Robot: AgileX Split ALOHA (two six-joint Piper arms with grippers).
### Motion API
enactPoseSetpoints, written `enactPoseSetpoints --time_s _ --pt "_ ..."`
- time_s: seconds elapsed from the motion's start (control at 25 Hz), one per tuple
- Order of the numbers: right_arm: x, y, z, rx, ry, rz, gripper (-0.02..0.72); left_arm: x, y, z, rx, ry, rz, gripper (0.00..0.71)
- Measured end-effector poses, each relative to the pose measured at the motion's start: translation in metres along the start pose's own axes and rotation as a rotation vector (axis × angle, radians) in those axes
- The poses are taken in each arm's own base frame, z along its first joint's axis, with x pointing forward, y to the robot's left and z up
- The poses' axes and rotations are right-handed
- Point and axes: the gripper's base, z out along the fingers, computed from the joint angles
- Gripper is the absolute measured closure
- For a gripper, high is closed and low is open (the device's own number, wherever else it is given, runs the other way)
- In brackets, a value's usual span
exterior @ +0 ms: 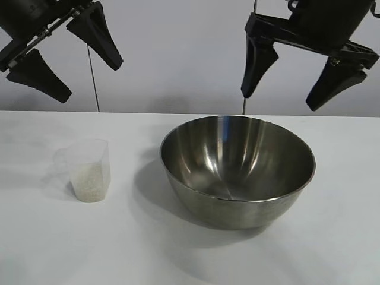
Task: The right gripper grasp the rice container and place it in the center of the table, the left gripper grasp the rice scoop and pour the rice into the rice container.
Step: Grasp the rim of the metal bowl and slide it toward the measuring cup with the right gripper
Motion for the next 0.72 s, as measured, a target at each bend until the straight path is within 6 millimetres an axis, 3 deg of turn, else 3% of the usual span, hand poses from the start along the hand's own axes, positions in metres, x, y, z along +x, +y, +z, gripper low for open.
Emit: enactPoseSetpoints --time_s 0.2,0.48,0.68,0.72 --pt "0.012 -0.011 0.024 0.074 0.004 -0.004 0.009 0.000 0.000 0.000 0.000 0.000 0.000 0.016" --pt "0.022 -0.017 0.093 0.072 0.074 0.038 0.009 0.000 0.000 0.000 0.000 0.000 0.000 0.016" --pt "0.024 -0.020 0.122 0.066 0.106 0.060 0.015 0.000 0.000 0.000 0.000 0.000 0.000 0.016" --pt "0.026 -0.020 0.127 0.066 0.118 0.064 0.043 0.000 0.000 0.000 0.000 0.000 0.000 0.016"
